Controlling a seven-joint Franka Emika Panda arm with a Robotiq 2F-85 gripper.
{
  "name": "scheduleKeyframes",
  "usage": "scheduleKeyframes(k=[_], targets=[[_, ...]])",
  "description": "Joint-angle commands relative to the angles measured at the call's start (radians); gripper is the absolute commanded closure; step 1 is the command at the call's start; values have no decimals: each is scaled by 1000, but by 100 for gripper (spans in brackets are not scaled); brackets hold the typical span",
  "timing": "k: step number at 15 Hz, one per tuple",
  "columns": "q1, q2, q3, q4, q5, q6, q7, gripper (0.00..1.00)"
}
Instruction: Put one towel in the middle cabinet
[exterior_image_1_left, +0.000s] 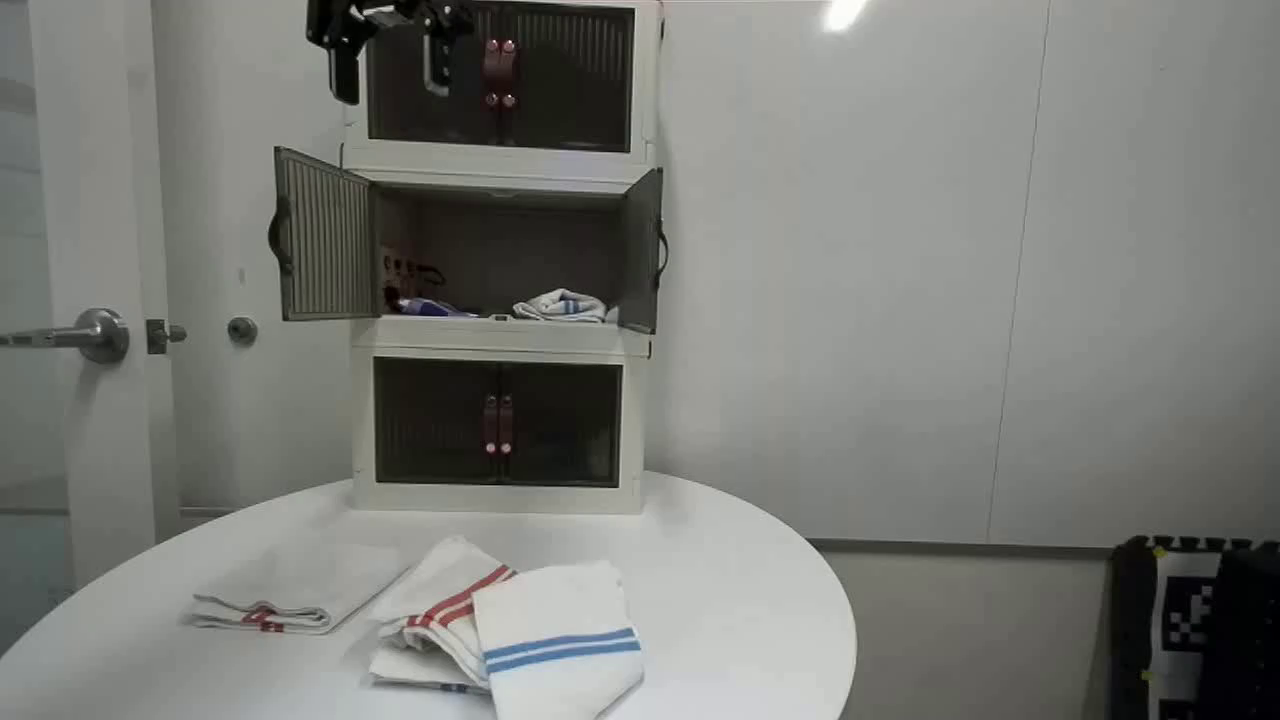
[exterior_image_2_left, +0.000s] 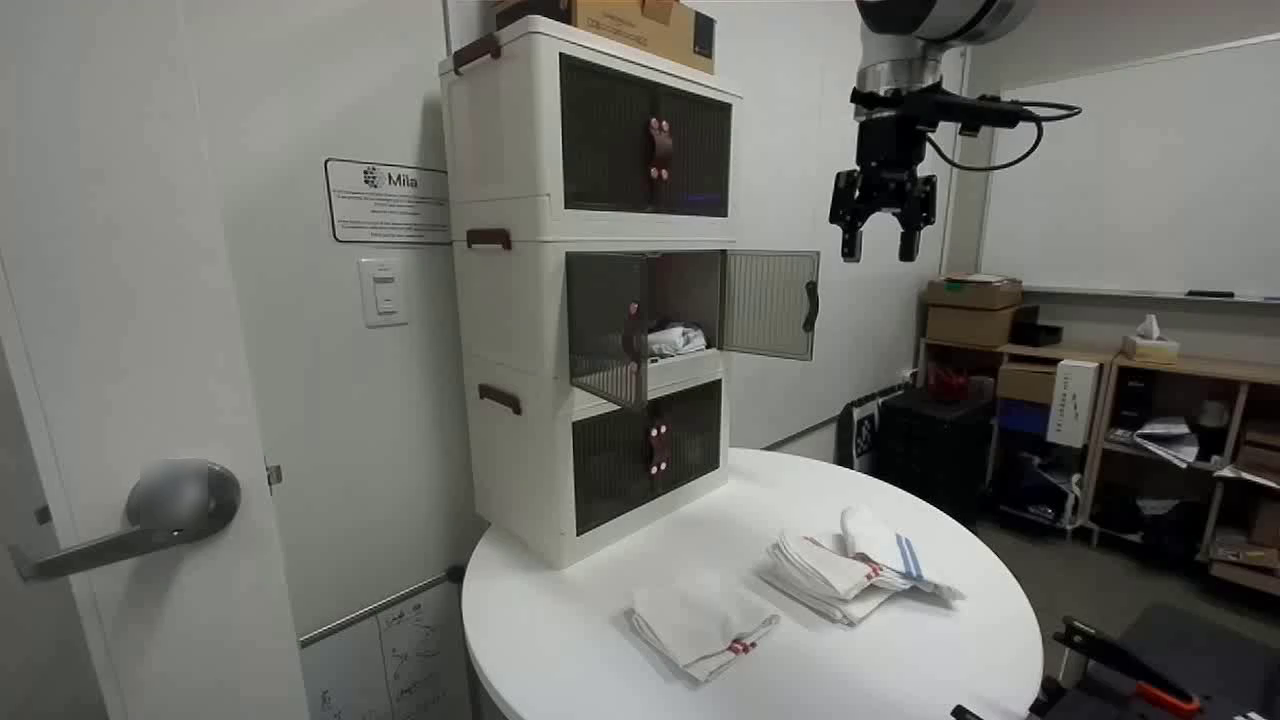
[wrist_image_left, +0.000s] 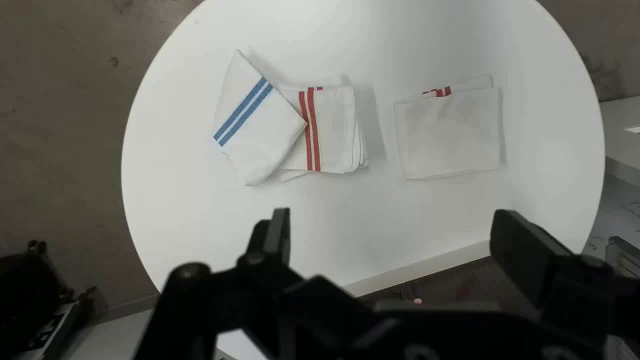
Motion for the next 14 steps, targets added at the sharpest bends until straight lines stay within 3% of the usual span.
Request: scheduleKeyframes(k=[1,10,14], targets=[[6,0,-5,2,-2,-2,1,0],[7,-2,-3,-13,-7,18,0,0],[-24,41,-3,-152,-69,317,66,0]])
